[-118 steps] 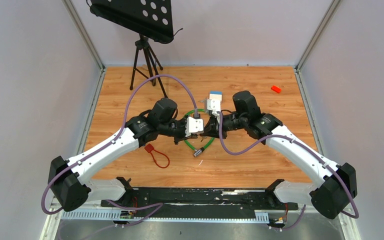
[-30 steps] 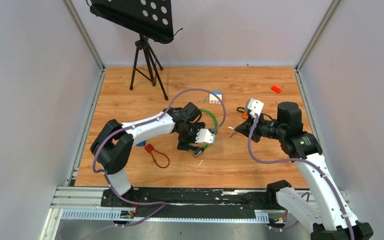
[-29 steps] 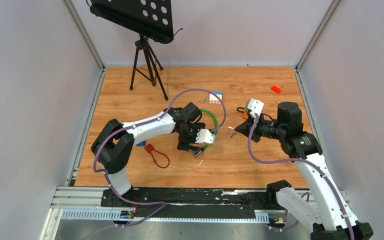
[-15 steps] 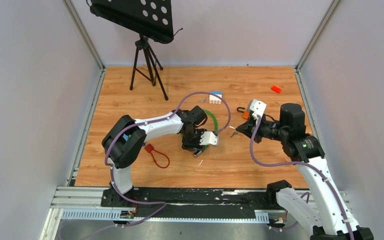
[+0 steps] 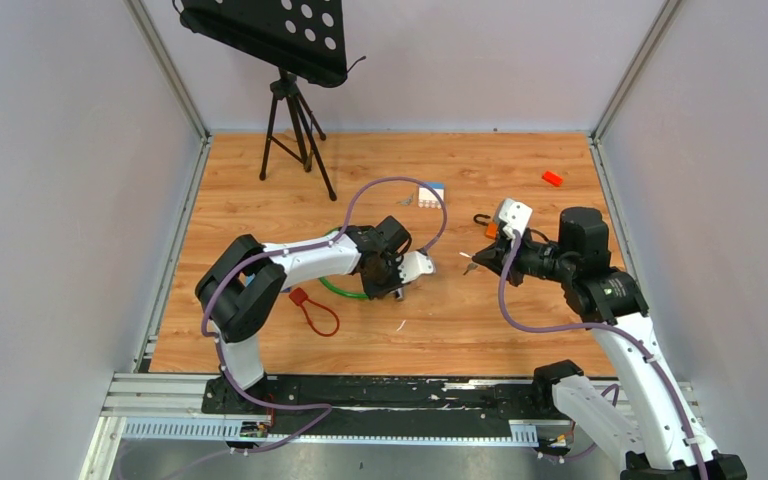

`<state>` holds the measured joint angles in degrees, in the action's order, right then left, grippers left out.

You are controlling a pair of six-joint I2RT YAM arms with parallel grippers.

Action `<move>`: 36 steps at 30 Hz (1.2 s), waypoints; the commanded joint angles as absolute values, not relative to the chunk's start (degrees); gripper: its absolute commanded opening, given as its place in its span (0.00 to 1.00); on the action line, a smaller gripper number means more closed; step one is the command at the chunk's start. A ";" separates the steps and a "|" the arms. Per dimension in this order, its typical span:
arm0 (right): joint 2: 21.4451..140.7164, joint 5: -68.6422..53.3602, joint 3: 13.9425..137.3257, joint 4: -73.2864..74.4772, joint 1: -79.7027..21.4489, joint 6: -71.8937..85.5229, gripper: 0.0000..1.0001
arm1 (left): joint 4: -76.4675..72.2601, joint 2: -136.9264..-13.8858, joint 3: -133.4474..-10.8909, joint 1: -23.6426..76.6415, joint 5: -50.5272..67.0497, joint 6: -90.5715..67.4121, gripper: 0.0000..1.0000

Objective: Unlock with the key
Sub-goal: Adjust the lock at the center of the board.

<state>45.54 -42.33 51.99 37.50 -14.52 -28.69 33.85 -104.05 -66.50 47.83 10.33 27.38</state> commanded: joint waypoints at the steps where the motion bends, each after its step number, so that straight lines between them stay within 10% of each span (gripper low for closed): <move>1: 45.34 -41.52 51.70 35.48 -14.23 -28.76 0.00 | 33.37 -103.78 -65.47 47.81 6.02 15.83 0.10; 8: 45.25 -39.48 51.29 34.55 -14.16 -28.72 0.00 | 31.71 -107.47 -68.40 47.73 16.54 8.93 0.17; 18: 44.83 -38.89 51.06 34.30 -12.73 -28.72 0.00 | 27.03 -103.55 -71.01 44.00 26.02 6.34 0.87; 36: 45.09 -39.57 51.05 34.58 -12.73 -28.87 0.00 | 50.26 -108.89 -87.71 43.09 27.35 59.44 0.84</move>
<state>45.39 -39.09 51.35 37.08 -12.93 -28.69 40.51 -103.57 -81.45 42.19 28.21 45.30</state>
